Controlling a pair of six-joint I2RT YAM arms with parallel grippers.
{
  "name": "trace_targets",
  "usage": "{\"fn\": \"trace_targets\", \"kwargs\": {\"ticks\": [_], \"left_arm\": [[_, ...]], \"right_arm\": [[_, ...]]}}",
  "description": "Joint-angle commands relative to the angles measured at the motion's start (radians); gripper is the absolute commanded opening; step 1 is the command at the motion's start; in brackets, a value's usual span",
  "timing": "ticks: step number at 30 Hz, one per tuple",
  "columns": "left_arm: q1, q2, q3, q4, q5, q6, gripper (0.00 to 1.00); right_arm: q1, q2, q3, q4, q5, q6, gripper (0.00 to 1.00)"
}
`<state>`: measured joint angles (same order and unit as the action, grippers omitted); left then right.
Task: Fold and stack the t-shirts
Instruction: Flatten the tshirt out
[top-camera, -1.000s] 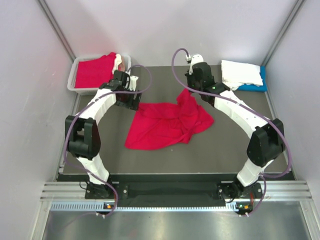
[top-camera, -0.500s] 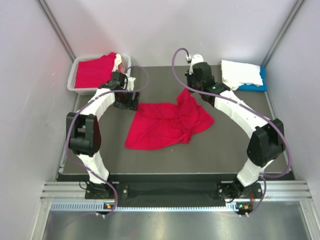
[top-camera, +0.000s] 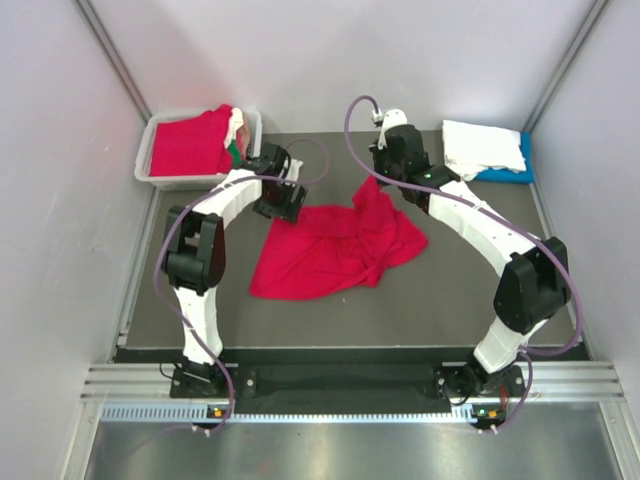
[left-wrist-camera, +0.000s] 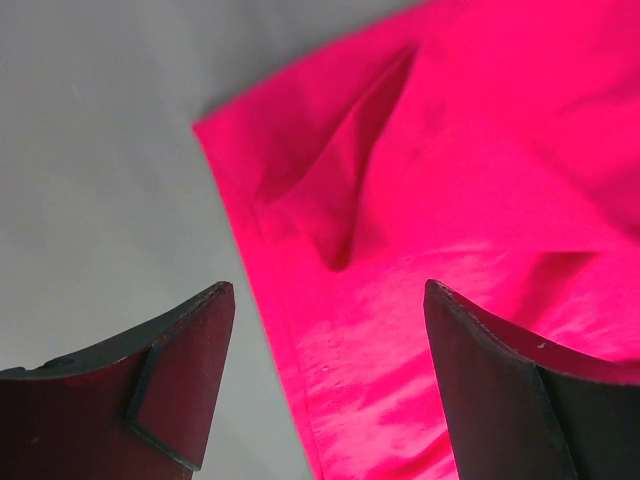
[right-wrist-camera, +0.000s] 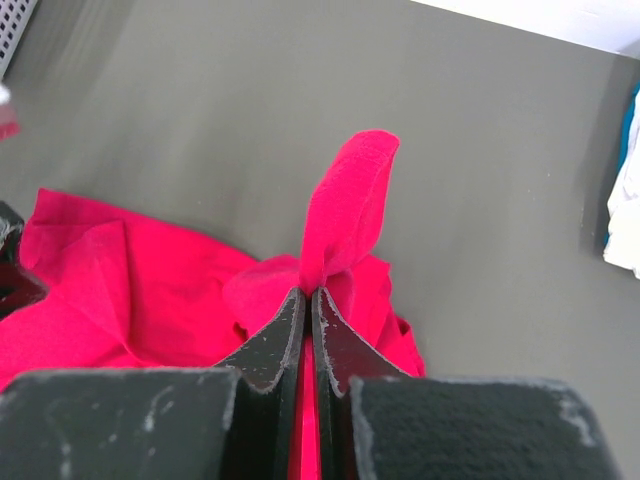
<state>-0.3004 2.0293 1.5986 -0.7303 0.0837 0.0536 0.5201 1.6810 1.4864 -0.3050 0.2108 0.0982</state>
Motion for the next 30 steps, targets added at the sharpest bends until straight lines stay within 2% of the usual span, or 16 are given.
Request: {"fn": "trace_targets", "kwargs": {"ticks": [1, 5, 12, 30], "left_arm": [[-0.035, -0.014, 0.136, -0.027, -0.036, -0.008, 0.81], [-0.068, -0.017, 0.175, -0.024, -0.019, -0.011, 0.81], [-0.089, -0.083, 0.038, 0.167, -0.022, -0.046, 0.81], [-0.091, 0.092, 0.087, 0.14, -0.027, -0.051, 0.78]], "right_arm": [[-0.008, -0.015, 0.003, 0.047, -0.016, 0.011, 0.0], [-0.008, -0.012, 0.008, 0.05, -0.024, 0.008, 0.0], [-0.009, -0.018, 0.009, 0.044, -0.025, 0.001, 0.0], [-0.011, -0.037, -0.006, 0.047, -0.021, 0.011, 0.0]]}}
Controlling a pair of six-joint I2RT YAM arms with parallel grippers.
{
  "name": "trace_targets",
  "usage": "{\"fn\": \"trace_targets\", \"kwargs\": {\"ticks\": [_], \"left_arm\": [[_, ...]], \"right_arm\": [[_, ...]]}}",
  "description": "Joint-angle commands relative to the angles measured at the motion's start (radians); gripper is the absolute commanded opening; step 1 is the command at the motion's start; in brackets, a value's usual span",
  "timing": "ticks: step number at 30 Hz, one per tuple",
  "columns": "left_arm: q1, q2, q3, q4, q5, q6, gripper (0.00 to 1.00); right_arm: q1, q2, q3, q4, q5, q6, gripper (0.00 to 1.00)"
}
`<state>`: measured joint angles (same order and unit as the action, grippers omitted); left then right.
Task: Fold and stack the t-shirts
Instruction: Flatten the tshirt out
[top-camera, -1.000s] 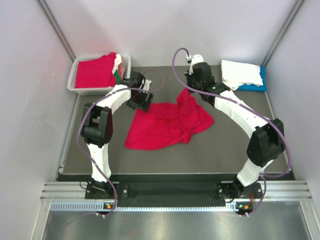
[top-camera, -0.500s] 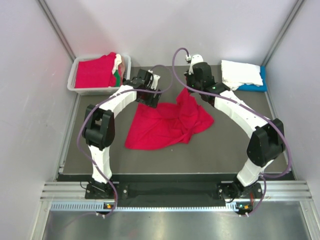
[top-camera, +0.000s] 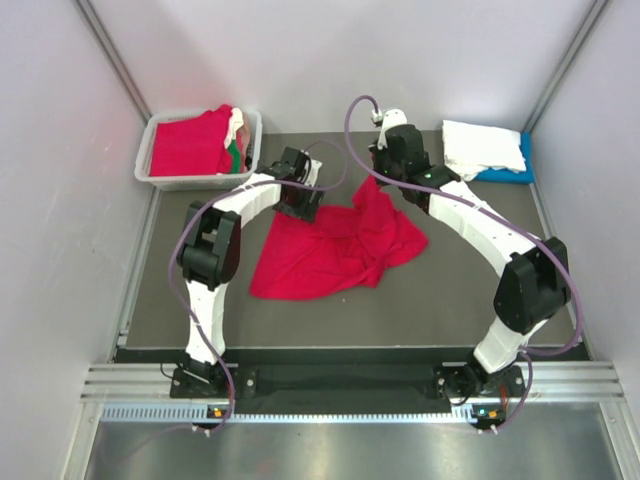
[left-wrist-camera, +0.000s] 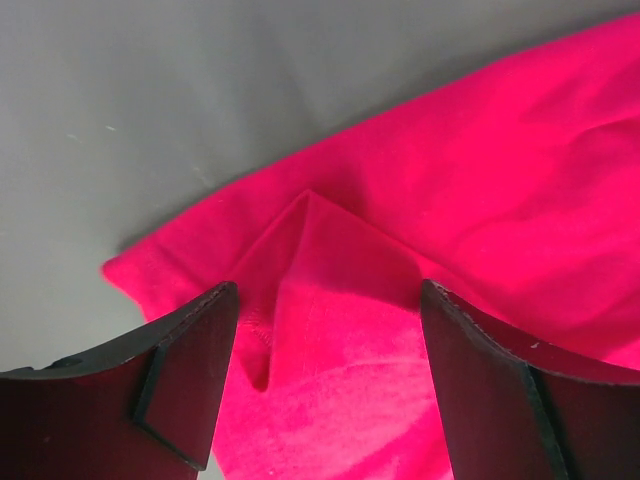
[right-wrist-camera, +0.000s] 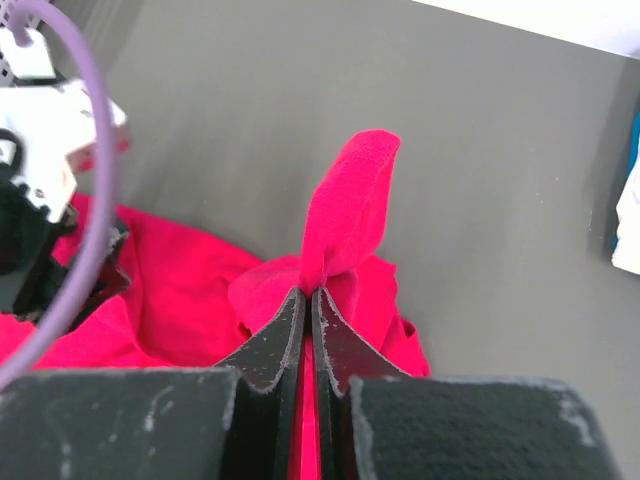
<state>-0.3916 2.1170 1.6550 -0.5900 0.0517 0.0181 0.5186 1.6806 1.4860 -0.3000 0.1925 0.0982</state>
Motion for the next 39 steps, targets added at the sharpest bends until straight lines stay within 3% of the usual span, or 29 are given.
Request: {"fn": "trace_targets", "kwargs": {"ticks": [1, 6, 11, 13, 15, 16, 23, 32, 36, 39], "left_arm": [[0.0, -0.003, 0.028, 0.001, 0.004, -0.015, 0.78], [0.0, -0.025, 0.005, 0.01, -0.004, -0.014, 0.72], [0.0, -0.029, -0.008, 0.013, 0.002, -0.015, 0.34], [0.0, -0.032, -0.009, 0.012, 0.002, -0.015, 0.25], [0.0, -0.038, -0.011, 0.01, -0.004, -0.015, 0.02], [0.0, -0.04, -0.009, 0.007, -0.016, -0.014, 0.0], [0.036, -0.114, 0.012, -0.022, -0.02, -0.027, 0.0], [0.325, -0.163, 0.317, -0.203, 0.135, -0.095, 0.0], [0.431, -0.299, 0.331, -0.208, 0.151, -0.089, 0.0], [0.45, -0.395, 0.339, -0.237, 0.154, -0.083, 0.0]], "right_arm": [[-0.009, -0.038, -0.007, 0.045, -0.002, 0.009, 0.0], [-0.009, -0.038, -0.015, 0.053, -0.008, 0.015, 0.0], [-0.009, -0.033, -0.02, 0.059, -0.021, 0.021, 0.0], [-0.009, -0.035, -0.024, 0.061, -0.022, 0.023, 0.0], [-0.008, -0.033, -0.026, 0.061, -0.024, 0.023, 0.0], [-0.009, -0.033, -0.026, 0.062, -0.025, 0.021, 0.0], [-0.009, -0.036, -0.007, 0.052, -0.013, 0.002, 0.0], [-0.019, -0.07, 0.126, 0.009, 0.034, -0.044, 0.0], [-0.017, -0.114, 0.18, -0.027, 0.062, -0.064, 0.0], [-0.017, -0.191, 0.169, -0.027, 0.076, -0.071, 0.0]]}}
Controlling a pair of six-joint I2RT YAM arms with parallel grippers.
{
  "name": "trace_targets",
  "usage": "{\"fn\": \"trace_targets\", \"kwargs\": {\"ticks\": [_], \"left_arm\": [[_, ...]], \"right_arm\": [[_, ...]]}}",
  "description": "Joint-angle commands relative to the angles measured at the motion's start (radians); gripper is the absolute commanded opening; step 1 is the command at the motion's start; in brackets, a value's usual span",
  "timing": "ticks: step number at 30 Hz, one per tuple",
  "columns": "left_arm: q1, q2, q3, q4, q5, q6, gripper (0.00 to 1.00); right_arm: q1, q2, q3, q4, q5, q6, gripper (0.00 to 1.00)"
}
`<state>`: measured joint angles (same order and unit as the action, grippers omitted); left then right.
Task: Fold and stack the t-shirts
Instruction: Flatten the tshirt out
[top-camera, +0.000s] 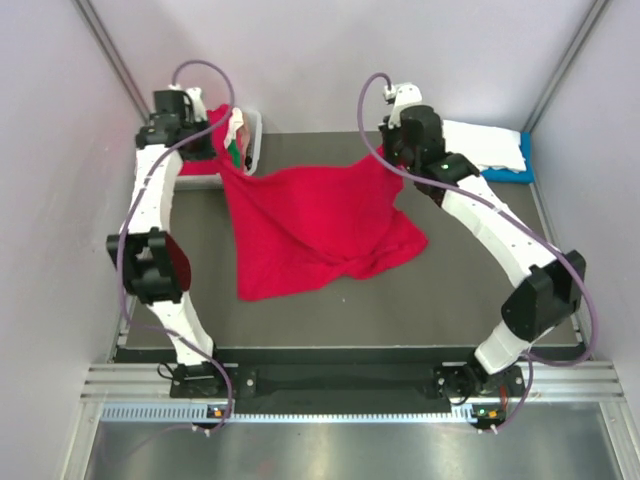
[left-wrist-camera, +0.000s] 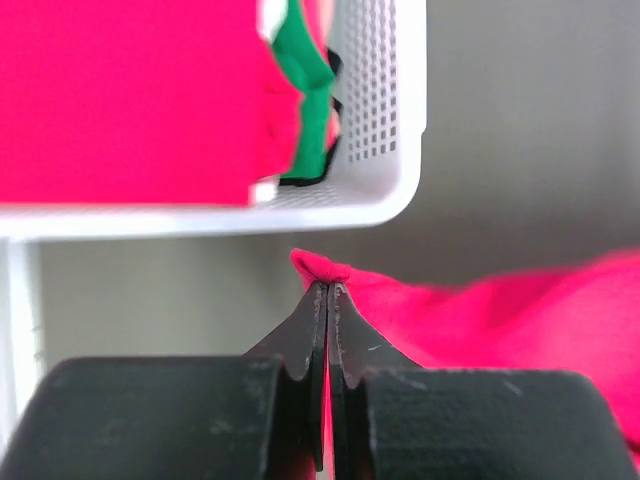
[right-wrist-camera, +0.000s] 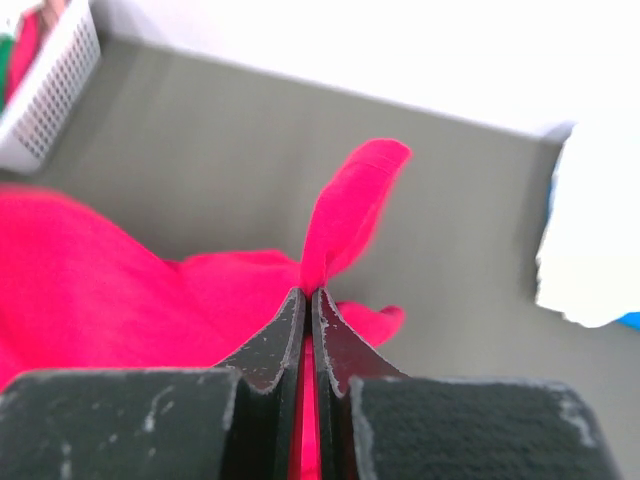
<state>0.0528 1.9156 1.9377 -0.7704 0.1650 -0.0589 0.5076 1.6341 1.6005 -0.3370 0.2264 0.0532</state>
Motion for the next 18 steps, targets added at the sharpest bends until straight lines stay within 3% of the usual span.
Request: {"fn": "trace_targets", "kwargs": {"ticks": [1, 10, 18], "left_arm": [[0.005, -0.217, 0.061, -0.087, 0.041, -0.005, 0.0], [0.087, -0.349, 0.274, -0.317, 0.019, -0.012, 0.0], [0.101, -0.553, 0.27, -0.331, -0.027, -0.025, 0.0]], "right_arm": [[-0.004, -0.167, 0.05, 0.006, 0.048, -0.027, 0.0], [0.094, -0.476, -0.004, -0.005, 0.174, -0.117, 0.0], [0.215, -0.64, 0.075, -0.108, 0.249, -0.142, 0.0]]}}
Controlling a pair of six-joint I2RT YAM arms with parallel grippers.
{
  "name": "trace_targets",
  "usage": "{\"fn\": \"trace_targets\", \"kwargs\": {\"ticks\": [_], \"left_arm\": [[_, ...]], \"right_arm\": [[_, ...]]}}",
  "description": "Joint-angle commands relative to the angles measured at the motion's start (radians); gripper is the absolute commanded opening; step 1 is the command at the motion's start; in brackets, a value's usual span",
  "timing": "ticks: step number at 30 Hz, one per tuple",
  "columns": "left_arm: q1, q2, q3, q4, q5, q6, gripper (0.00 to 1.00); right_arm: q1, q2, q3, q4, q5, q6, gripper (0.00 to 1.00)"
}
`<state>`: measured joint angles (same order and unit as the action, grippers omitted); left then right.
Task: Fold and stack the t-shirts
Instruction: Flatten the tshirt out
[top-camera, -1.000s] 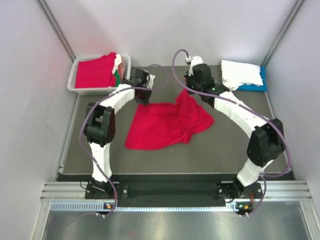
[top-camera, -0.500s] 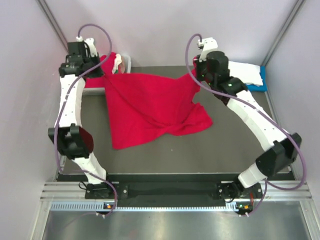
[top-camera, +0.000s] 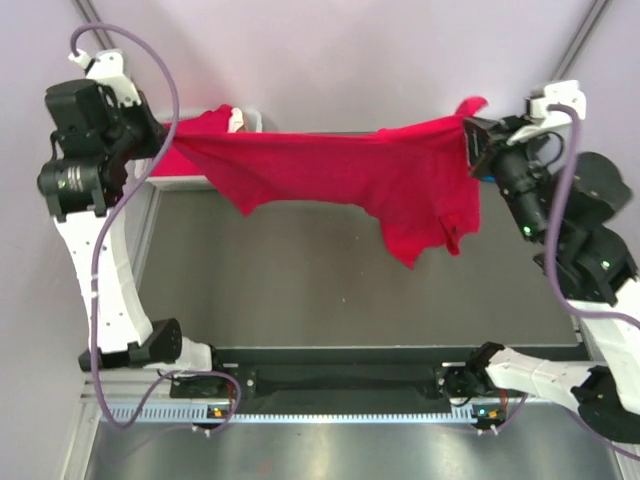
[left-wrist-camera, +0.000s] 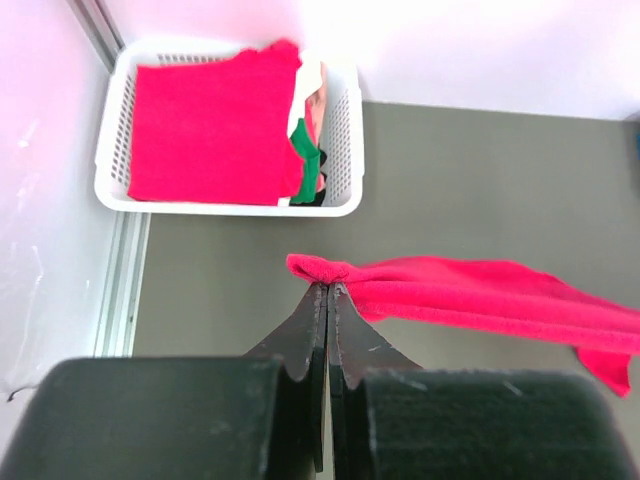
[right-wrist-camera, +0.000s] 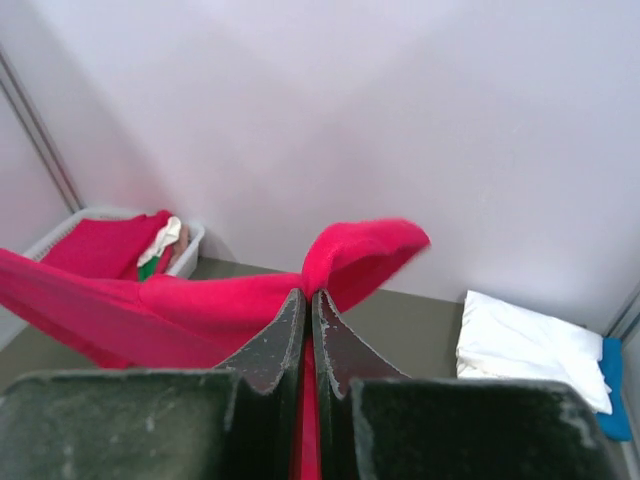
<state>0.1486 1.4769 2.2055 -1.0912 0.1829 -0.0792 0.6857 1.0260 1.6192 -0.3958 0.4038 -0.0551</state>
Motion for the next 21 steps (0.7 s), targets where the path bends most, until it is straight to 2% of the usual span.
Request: {"fn": "trace_targets", "kwargs": {"ticks": [1, 5, 9, 16, 21], "left_arm": [[0.005, -0.133, -0.009, -0.004, -0.052, -0.002, 0.0], [0.003, -0.254, -0.027, 0.043, -0.089, 0.019, 0.0], [0.006, -0.308, -0.01, 0.053, -0.146, 0.032, 0.0], [0.005, -0.449, -0.17, 0.131, -0.169, 0.009, 0.0], [0.005, -0.463, -0.136, 0.136, -0.174, 0.004, 0.0]], "right_arm": [[0.044, -0.044, 0.074, -0.058, 0.078, -0.038, 0.0], [0.06, -0.07, 0.11, -0.095, 0.079, -0.037, 0.0], [0.067, -0.086, 0.146, -0.13, 0.066, -0.026, 0.0], [0.069, -0.121, 0.206, -0.198, 0.017, -0.017, 0.0], [0.067, -0.152, 0.241, -0.23, 0.029, -0.04, 0.0]]}}
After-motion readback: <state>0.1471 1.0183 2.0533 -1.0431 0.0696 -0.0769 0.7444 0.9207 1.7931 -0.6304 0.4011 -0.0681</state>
